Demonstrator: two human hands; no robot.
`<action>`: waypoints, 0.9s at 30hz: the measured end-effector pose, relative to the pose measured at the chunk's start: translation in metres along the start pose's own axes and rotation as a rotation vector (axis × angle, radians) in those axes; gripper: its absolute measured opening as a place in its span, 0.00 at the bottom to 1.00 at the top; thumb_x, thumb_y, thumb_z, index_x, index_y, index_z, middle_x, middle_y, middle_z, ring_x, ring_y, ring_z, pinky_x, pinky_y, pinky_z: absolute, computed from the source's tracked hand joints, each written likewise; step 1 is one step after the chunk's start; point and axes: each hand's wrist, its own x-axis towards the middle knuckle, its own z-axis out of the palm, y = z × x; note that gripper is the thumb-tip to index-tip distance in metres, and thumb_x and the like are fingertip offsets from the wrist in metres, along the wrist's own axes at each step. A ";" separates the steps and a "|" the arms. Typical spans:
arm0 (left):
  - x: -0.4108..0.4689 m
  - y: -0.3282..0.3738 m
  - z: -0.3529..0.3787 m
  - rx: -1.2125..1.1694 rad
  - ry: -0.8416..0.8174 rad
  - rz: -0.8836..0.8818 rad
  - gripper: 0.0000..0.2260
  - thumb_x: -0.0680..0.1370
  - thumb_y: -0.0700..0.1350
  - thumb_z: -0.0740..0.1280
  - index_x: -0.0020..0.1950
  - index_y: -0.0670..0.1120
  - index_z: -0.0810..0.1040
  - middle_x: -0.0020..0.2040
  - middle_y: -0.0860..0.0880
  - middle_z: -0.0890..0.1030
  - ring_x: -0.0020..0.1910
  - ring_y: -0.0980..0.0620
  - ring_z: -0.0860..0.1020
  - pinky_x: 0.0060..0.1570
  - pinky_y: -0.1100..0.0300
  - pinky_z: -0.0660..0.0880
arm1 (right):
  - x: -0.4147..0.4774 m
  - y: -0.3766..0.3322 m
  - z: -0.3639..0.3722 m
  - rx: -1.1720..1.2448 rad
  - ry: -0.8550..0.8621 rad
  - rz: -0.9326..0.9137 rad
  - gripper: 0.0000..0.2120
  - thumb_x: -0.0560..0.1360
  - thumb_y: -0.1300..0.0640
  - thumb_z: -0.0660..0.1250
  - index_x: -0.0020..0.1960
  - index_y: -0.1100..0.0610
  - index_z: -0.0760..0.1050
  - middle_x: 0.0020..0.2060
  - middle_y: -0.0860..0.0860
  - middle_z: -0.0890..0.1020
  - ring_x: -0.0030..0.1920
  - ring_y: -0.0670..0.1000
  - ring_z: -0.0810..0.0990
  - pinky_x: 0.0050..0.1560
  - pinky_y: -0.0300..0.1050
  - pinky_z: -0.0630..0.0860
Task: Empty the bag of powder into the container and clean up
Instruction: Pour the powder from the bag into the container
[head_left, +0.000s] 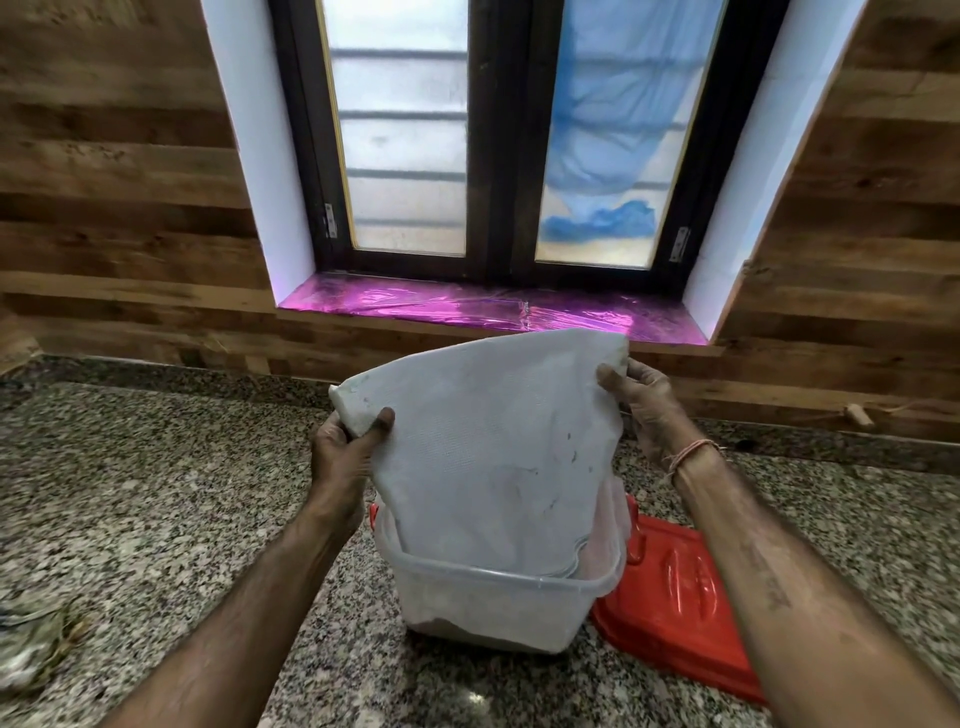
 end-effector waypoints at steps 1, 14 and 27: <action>-0.001 -0.001 -0.002 0.007 -0.023 -0.019 0.16 0.73 0.42 0.76 0.59 0.40 0.81 0.54 0.41 0.86 0.52 0.45 0.85 0.52 0.51 0.82 | 0.001 0.000 0.000 -0.010 0.009 -0.015 0.33 0.60 0.47 0.80 0.61 0.63 0.81 0.45 0.51 0.87 0.41 0.49 0.84 0.37 0.43 0.83; -0.006 0.006 0.006 -0.029 -0.032 0.012 0.08 0.73 0.38 0.77 0.49 0.40 0.83 0.46 0.43 0.87 0.43 0.48 0.84 0.43 0.57 0.81 | -0.011 0.026 -0.015 -0.229 -0.306 0.142 0.23 0.64 0.50 0.83 0.56 0.57 0.84 0.52 0.54 0.88 0.53 0.55 0.86 0.53 0.48 0.84; -0.011 0.001 -0.009 0.205 -0.181 -0.038 0.12 0.74 0.37 0.76 0.55 0.35 0.82 0.51 0.40 0.87 0.53 0.43 0.85 0.54 0.49 0.81 | -0.011 0.019 -0.014 -0.605 -0.170 0.050 0.06 0.72 0.64 0.76 0.48 0.58 0.83 0.46 0.53 0.88 0.45 0.51 0.85 0.51 0.52 0.82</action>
